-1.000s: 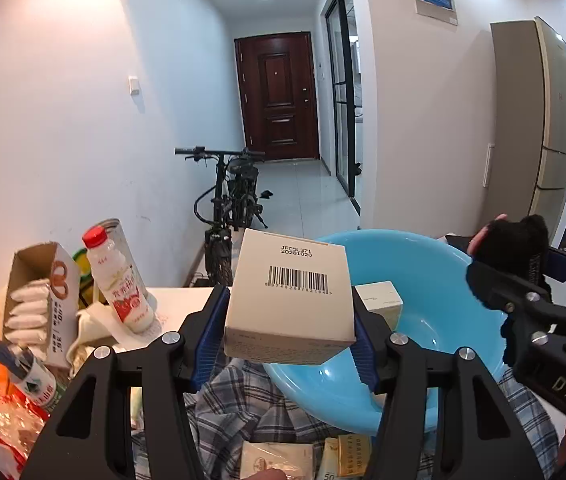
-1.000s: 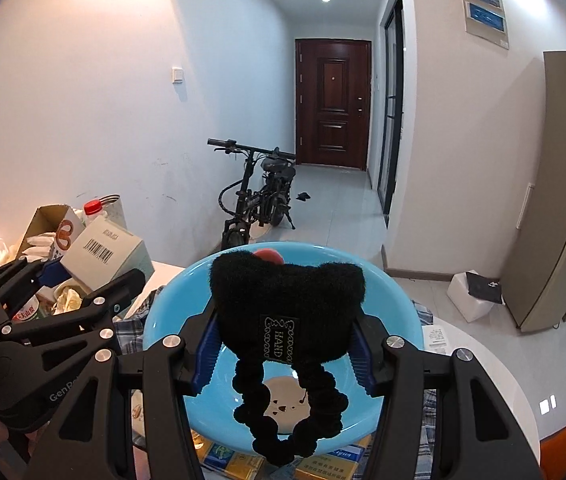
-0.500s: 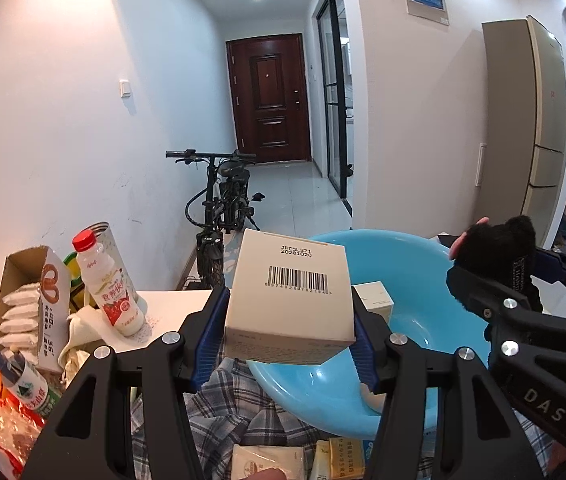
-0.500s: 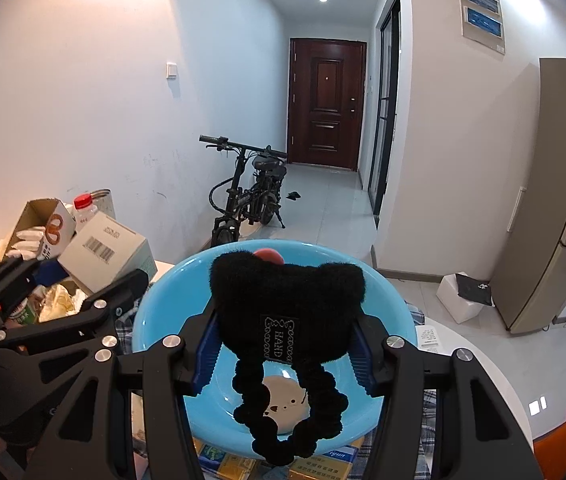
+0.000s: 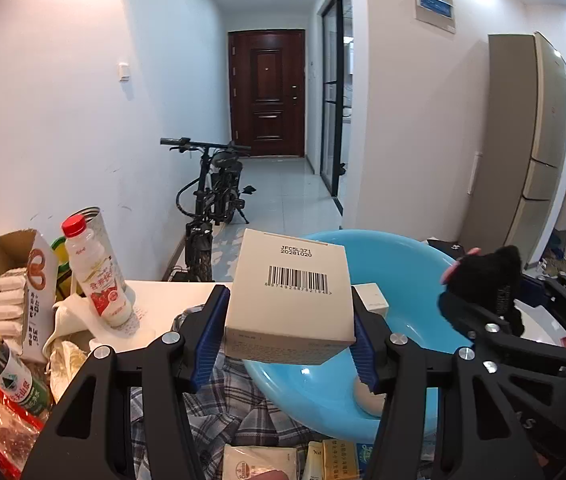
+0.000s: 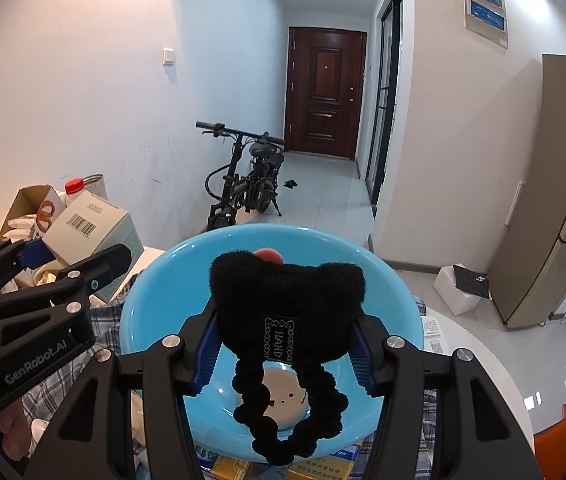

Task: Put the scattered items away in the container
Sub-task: 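Carry the black plush and barcode box over the blue basin with both grippers, then lower the barcode box into the basin and open the left gripper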

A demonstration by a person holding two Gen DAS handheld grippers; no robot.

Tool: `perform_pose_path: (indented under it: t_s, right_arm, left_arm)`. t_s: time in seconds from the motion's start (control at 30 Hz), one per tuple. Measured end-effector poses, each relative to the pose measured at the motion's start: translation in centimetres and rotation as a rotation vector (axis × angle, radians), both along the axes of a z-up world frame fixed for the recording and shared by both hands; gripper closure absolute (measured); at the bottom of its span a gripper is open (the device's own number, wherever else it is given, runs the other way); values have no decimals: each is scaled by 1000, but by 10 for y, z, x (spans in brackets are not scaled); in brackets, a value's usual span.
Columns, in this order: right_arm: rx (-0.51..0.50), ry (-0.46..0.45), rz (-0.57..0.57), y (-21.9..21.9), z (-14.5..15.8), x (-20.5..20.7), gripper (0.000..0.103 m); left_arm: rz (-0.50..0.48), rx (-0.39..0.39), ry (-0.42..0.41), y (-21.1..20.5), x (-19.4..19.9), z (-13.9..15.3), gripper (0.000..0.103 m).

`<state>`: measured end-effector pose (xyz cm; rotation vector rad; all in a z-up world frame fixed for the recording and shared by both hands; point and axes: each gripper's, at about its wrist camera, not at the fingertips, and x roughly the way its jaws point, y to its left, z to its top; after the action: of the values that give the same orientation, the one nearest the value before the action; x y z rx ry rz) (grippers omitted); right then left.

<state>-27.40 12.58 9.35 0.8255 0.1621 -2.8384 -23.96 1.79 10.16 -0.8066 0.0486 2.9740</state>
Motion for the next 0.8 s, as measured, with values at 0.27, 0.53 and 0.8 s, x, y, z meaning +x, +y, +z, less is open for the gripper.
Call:
perform_pose_path:
  t_s: [0.27,0.53,0.8]
  right_arm:
    - [0,-20,8,-2,-5,-5,45]
    - [7,-21,3,-4,-8,-6,45]
    - [18,-27,0,-8,-12,-8,45]
  left_arm:
    - [-6,-18,4,4,0,-1,48]
    - [5,-43,-1,5,-1,-3,48]
    - [9,-44,-1,6,1,-2,48]
